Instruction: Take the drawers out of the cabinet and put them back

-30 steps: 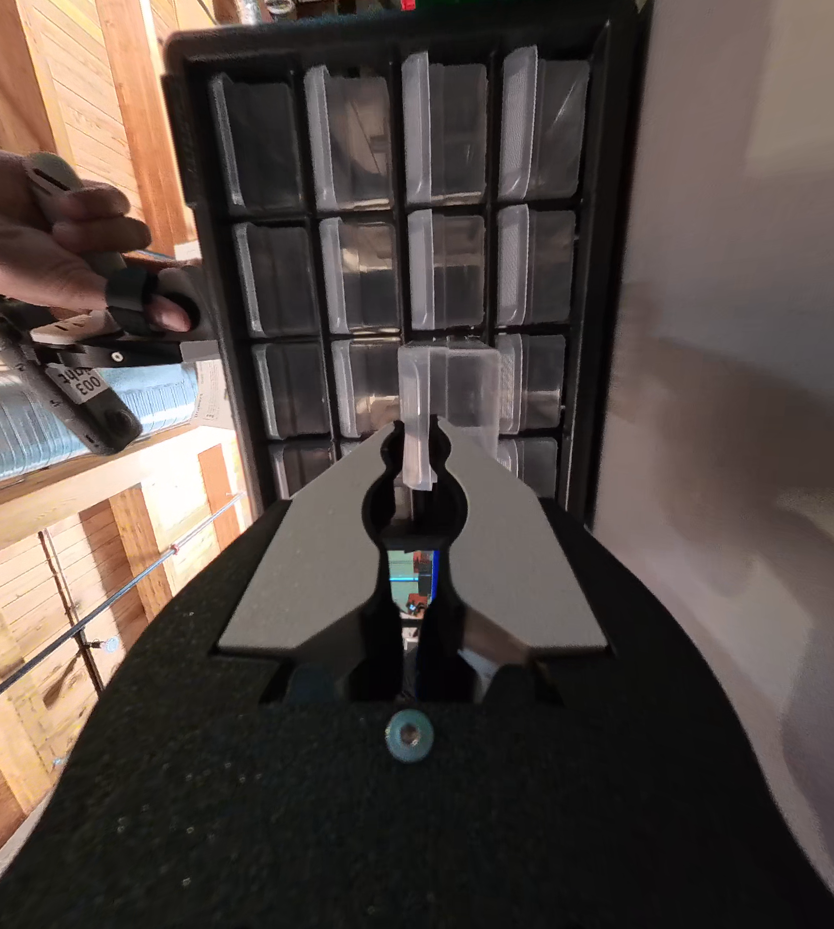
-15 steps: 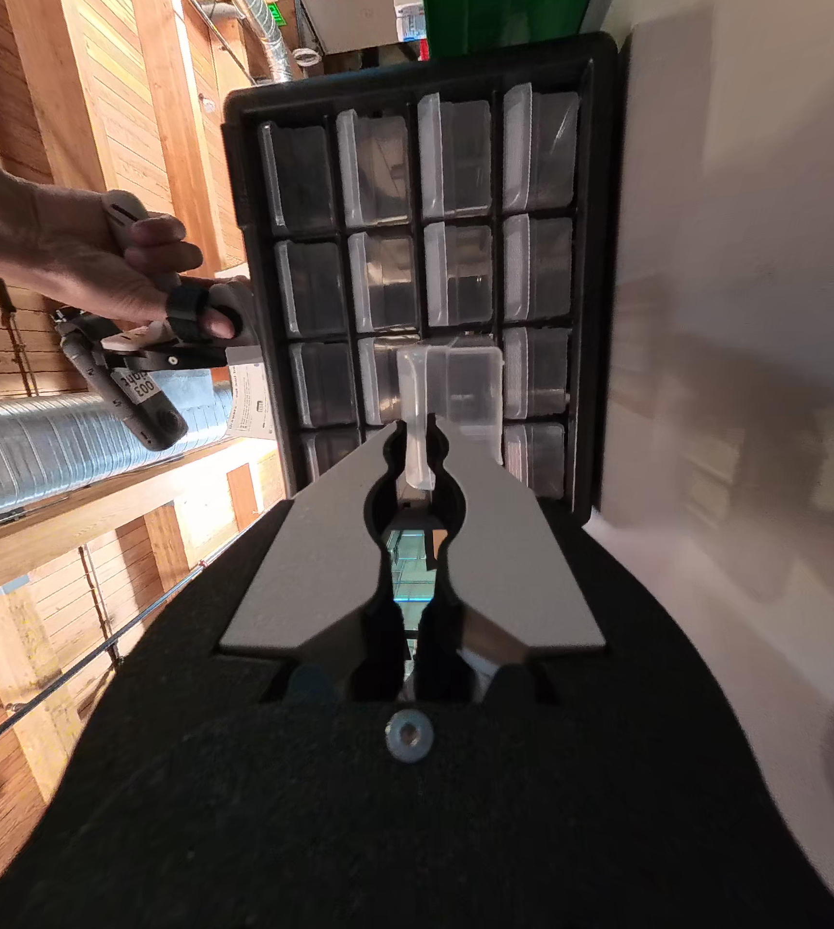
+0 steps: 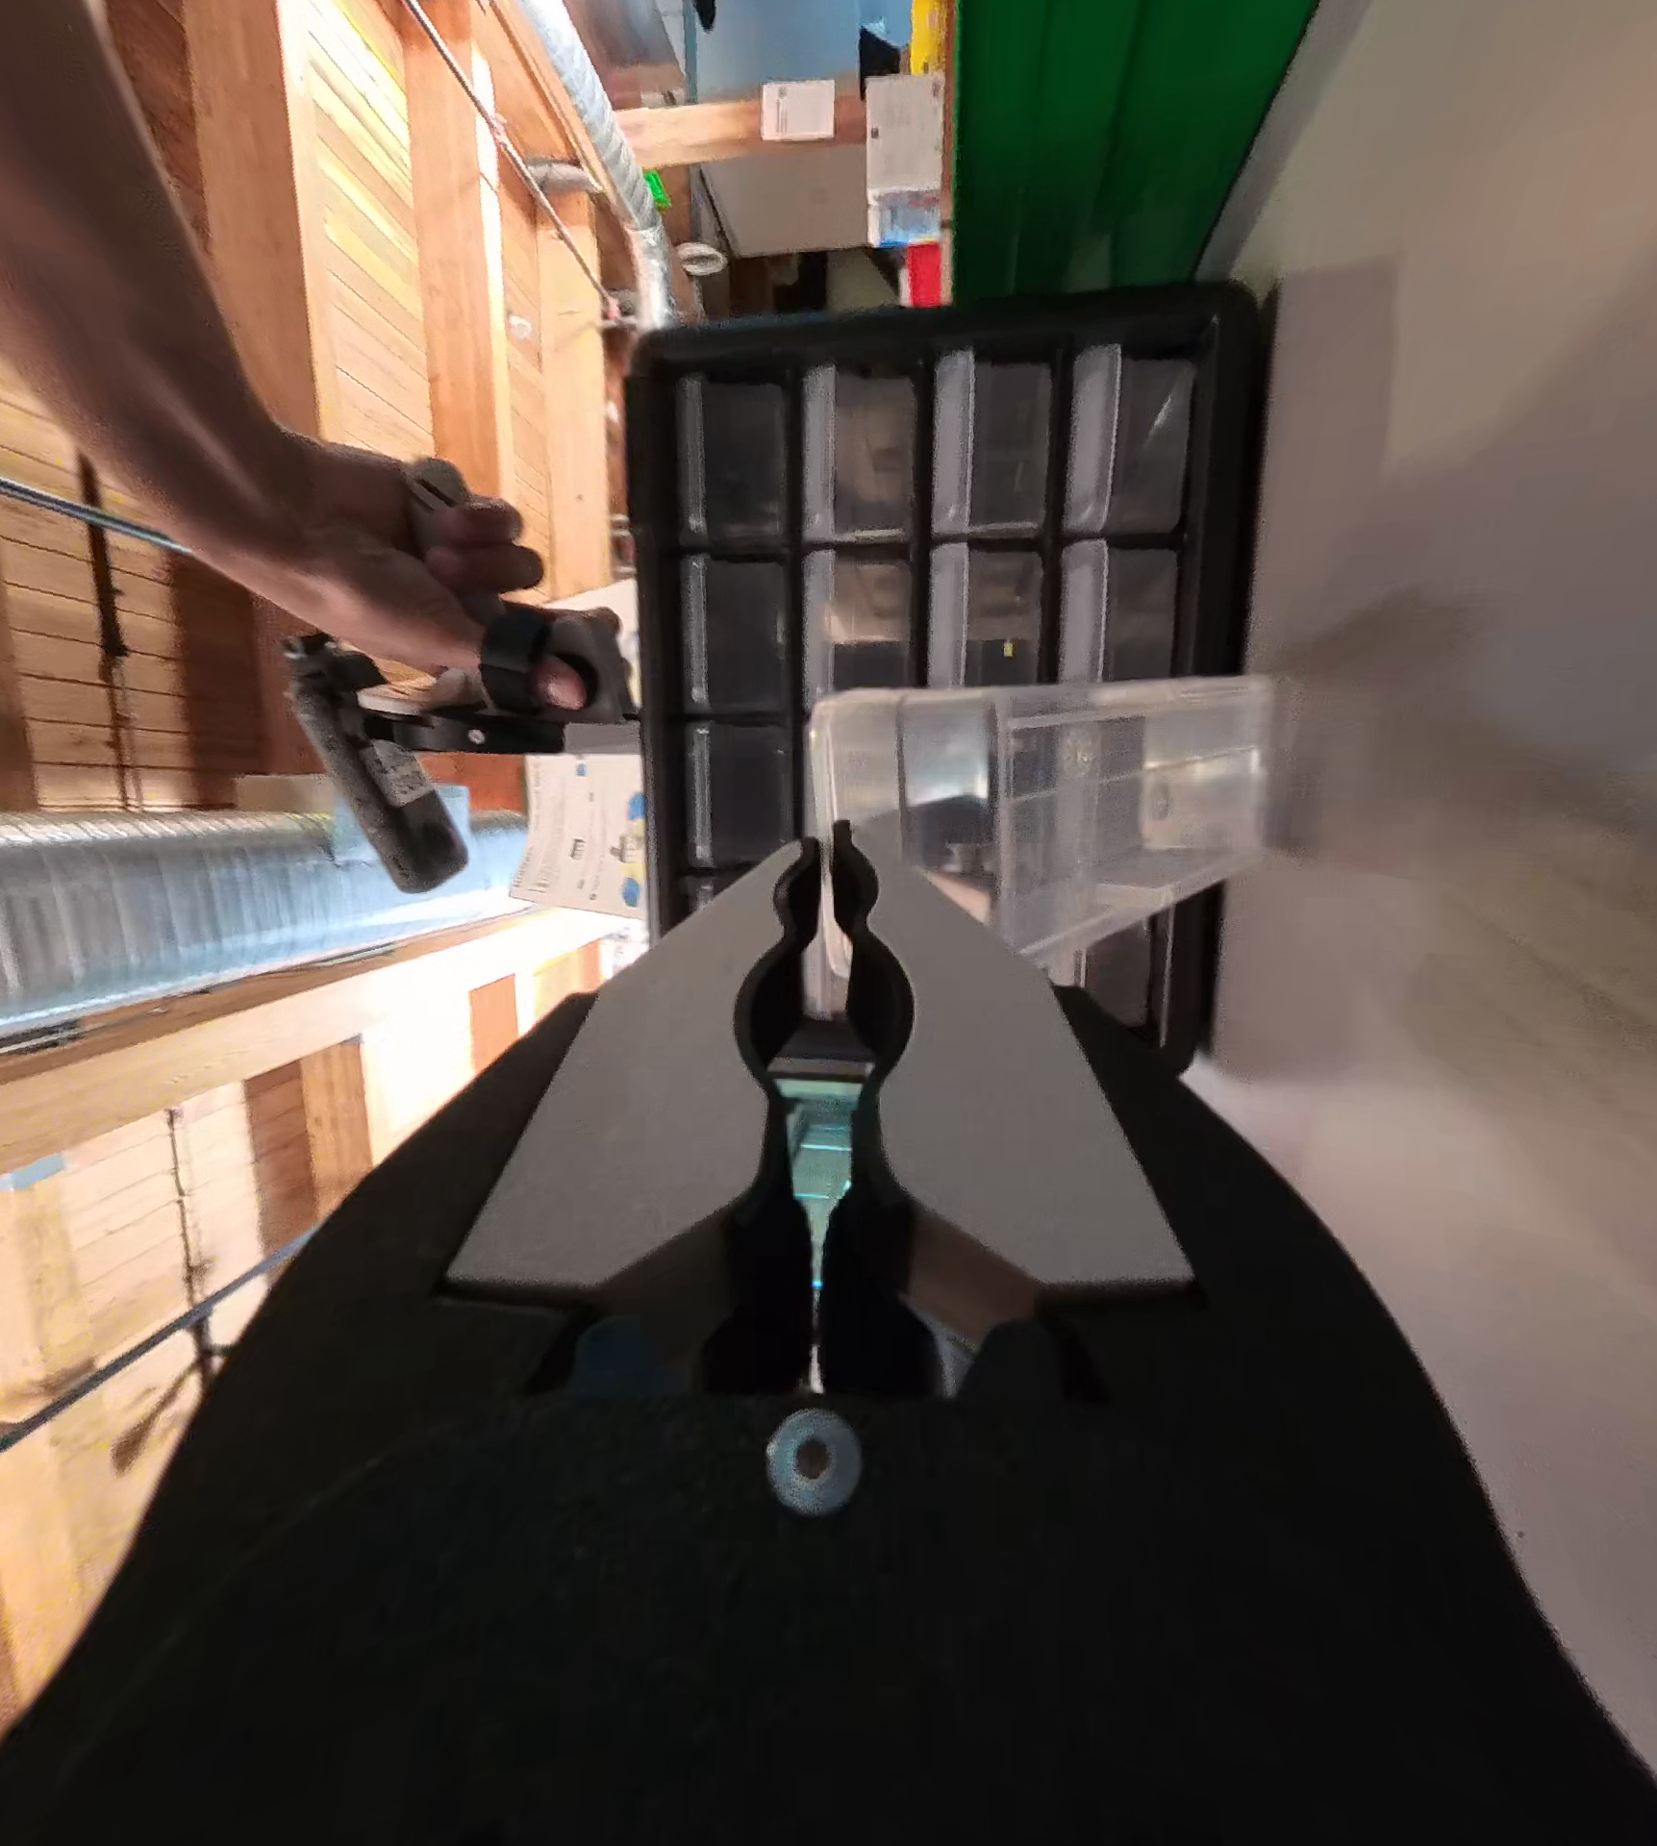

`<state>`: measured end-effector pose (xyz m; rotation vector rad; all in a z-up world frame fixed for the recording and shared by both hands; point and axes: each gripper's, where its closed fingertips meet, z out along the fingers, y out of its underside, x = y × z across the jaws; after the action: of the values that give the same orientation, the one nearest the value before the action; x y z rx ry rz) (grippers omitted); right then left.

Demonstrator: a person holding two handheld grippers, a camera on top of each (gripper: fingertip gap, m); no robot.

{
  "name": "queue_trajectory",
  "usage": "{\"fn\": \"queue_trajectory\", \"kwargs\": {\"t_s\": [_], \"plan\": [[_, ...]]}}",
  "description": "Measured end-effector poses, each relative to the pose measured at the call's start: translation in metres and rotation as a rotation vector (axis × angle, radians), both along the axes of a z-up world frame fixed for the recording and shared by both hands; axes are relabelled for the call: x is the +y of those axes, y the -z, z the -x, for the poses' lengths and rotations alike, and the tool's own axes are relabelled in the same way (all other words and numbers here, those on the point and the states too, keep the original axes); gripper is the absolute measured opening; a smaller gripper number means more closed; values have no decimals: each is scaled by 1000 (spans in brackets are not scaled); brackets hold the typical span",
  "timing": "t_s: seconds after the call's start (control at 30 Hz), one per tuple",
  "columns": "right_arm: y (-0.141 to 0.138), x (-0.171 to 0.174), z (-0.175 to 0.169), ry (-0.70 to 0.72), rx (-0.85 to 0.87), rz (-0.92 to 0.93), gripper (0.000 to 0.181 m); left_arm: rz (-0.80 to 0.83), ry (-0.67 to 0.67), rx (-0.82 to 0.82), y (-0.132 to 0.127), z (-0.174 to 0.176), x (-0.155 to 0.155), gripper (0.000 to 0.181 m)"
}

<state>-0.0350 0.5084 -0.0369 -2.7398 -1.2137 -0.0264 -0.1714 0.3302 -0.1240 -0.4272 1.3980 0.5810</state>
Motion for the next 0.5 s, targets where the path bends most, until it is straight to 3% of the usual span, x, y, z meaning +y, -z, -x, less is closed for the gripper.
{"fn": "queue_trajectory", "kwargs": {"t_s": [0.23, 0.5], "plan": [[0, 0, 0, 4, 10, -5, 0, 14, 137, -25, 2, 3, -33, 0], [0, 0, 0, -5, -8, -4, 0, 108, 347, 46, 28, 16, -60, 1]]}}
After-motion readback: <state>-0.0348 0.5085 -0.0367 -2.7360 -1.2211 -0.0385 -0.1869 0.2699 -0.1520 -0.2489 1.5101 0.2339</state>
